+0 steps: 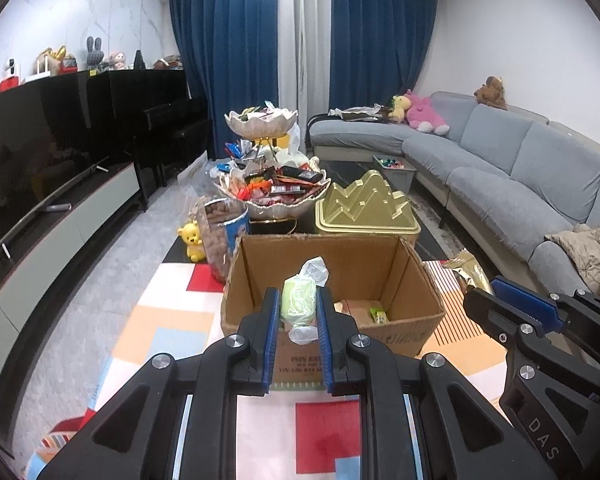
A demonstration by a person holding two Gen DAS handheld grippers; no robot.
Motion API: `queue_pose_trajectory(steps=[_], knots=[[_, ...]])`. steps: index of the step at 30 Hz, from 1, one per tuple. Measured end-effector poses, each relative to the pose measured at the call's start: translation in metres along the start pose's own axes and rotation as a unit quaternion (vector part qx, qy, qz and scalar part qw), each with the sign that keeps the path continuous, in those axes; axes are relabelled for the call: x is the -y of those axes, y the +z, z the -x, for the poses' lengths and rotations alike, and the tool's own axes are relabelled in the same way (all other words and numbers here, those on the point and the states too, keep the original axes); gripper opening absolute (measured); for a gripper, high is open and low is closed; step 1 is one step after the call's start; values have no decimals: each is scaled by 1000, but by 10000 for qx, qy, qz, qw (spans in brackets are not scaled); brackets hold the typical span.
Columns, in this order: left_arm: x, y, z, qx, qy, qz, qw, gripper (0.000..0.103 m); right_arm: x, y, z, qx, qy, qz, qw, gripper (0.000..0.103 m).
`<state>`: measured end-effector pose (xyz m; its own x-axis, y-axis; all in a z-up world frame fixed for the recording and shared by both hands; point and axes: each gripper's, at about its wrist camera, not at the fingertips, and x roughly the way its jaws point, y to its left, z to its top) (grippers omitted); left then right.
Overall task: Organize snacks
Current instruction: 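Lift the green sweet and gold candy and carry both over the box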
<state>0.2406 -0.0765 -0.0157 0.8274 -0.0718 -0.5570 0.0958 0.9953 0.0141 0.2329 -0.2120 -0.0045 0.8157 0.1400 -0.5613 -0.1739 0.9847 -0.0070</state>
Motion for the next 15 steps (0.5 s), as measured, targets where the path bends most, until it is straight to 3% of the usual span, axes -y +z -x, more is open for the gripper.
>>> queue_pose_trajectory(steps=[15], knots=[[-11,34,-50,-98,-9,-25,9999,19,3,38,-48,22,-80,-15,10000,18]])
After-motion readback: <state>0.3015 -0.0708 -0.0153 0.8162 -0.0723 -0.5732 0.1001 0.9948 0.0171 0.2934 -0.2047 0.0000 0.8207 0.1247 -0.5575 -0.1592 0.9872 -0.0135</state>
